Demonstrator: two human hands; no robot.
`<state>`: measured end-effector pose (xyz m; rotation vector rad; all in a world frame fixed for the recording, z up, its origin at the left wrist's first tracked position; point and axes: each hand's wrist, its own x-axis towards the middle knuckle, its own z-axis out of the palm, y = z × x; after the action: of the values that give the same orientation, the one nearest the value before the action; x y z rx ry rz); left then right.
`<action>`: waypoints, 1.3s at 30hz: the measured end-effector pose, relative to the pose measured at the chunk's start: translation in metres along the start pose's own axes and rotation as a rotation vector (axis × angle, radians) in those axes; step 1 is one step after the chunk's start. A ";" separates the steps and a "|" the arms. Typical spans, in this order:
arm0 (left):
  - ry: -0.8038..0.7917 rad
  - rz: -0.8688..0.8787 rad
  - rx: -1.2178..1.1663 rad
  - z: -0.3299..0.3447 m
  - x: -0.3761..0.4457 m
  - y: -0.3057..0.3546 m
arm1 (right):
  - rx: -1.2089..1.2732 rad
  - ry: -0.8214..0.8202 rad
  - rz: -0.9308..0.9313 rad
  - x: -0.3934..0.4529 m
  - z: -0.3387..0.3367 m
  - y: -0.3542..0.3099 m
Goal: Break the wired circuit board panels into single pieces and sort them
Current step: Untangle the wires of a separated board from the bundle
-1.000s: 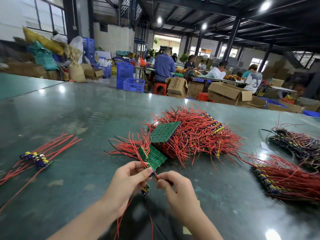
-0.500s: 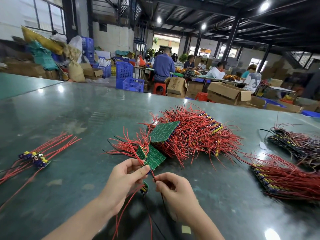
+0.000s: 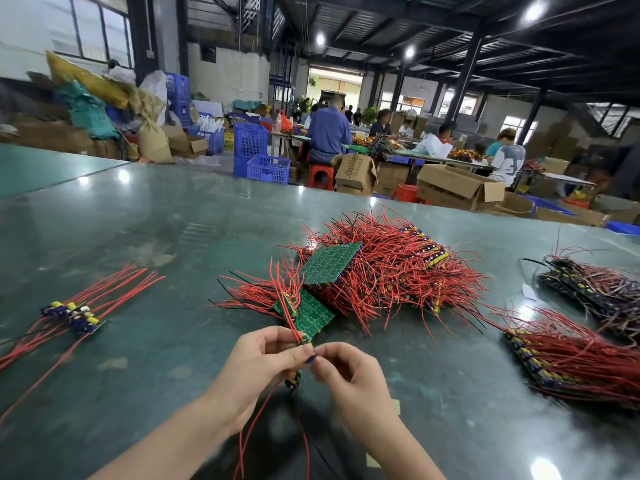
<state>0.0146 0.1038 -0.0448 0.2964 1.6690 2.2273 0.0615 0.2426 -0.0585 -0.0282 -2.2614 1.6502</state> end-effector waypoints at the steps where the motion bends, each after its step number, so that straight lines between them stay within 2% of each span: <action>1: -0.003 -0.004 -0.008 0.000 0.000 0.000 | 0.009 0.007 0.002 0.000 0.000 0.000; 4: 0.008 -0.035 -0.044 -0.002 0.004 0.001 | 0.032 -0.018 0.038 0.000 0.000 -0.002; 8: 0.014 -0.104 -0.118 -0.006 0.008 0.001 | -0.055 -0.023 0.041 0.001 -0.003 -0.004; 13: 0.049 -0.096 -0.152 -0.007 0.010 0.003 | 0.005 -0.059 0.096 0.001 -0.007 -0.008; 16: 0.090 -0.073 -0.196 -0.012 0.014 0.006 | -0.083 -0.028 0.095 0.002 -0.009 -0.007; 29: 0.084 -0.005 -0.140 -0.011 0.014 0.003 | -0.202 -0.043 0.062 0.002 -0.009 -0.002; 34: 0.019 -0.022 -0.146 -0.011 0.012 0.003 | -0.254 -0.044 0.035 0.001 -0.008 -0.002; 39: 0.088 0.022 -0.019 -0.011 0.010 0.003 | -0.336 -0.062 0.005 0.000 -0.007 -0.003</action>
<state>0.0010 0.0975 -0.0453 0.2167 1.6958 2.3016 0.0645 0.2479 -0.0539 -0.0649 -2.5618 1.2706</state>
